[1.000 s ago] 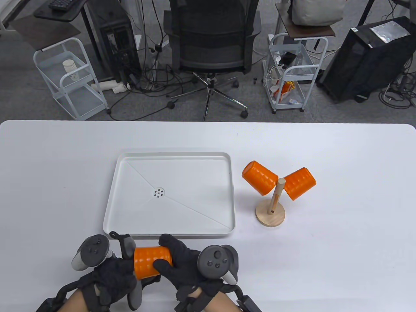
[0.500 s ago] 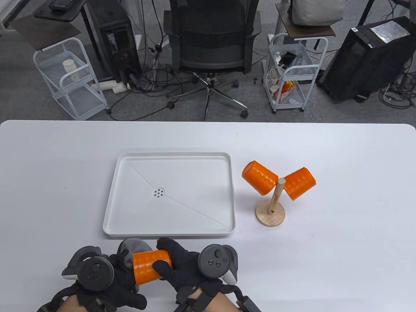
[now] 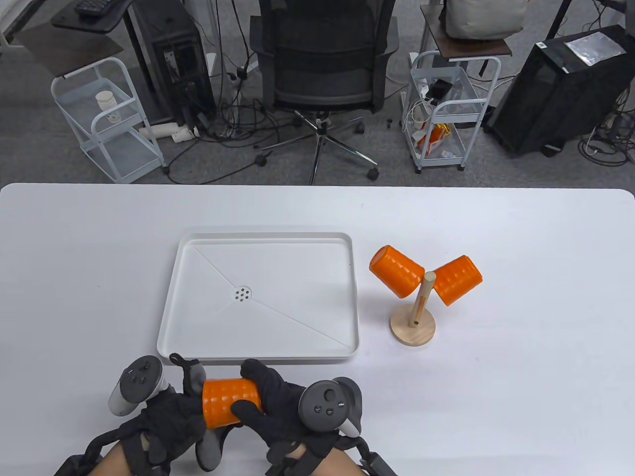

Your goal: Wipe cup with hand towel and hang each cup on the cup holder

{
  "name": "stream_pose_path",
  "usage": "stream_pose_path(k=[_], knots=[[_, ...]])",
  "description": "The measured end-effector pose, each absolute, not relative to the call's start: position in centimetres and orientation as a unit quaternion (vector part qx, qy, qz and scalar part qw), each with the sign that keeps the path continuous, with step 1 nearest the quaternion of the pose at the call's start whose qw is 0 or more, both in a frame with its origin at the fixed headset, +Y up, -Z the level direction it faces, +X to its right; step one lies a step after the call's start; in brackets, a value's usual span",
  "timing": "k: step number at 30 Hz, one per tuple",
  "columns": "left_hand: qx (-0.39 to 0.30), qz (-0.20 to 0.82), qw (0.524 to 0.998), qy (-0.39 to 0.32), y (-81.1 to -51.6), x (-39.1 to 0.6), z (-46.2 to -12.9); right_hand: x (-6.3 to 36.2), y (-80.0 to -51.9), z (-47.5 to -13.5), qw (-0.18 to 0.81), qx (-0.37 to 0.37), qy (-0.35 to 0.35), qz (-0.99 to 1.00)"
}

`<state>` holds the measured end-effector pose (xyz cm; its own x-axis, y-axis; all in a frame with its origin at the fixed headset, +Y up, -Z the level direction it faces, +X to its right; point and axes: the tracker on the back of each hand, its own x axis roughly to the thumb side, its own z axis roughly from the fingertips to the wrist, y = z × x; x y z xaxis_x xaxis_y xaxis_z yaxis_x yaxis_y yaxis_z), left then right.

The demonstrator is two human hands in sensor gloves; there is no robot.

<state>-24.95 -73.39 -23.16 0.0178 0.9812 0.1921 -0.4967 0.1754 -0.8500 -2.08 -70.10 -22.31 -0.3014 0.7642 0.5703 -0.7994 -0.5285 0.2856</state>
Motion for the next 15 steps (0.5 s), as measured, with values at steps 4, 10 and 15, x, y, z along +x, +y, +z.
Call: stream_pose_path(k=[4,10,15], knots=[[-0.331,0.609,0.602,-0.396,-74.1,-24.9,-23.3,-2.1,-70.1,-22.3,0.480,0.340,-0.028,0.808],[-0.286,0.544,0.670,-0.416,-73.4,-24.9,-23.2,-2.1,-70.1,-22.3,0.484,0.335,-0.024,0.808],[-0.210,0.432,0.752,-0.452,-71.9,-25.0,-22.7,-2.1,-70.4,-22.4,0.510,0.324,0.001,0.797]])
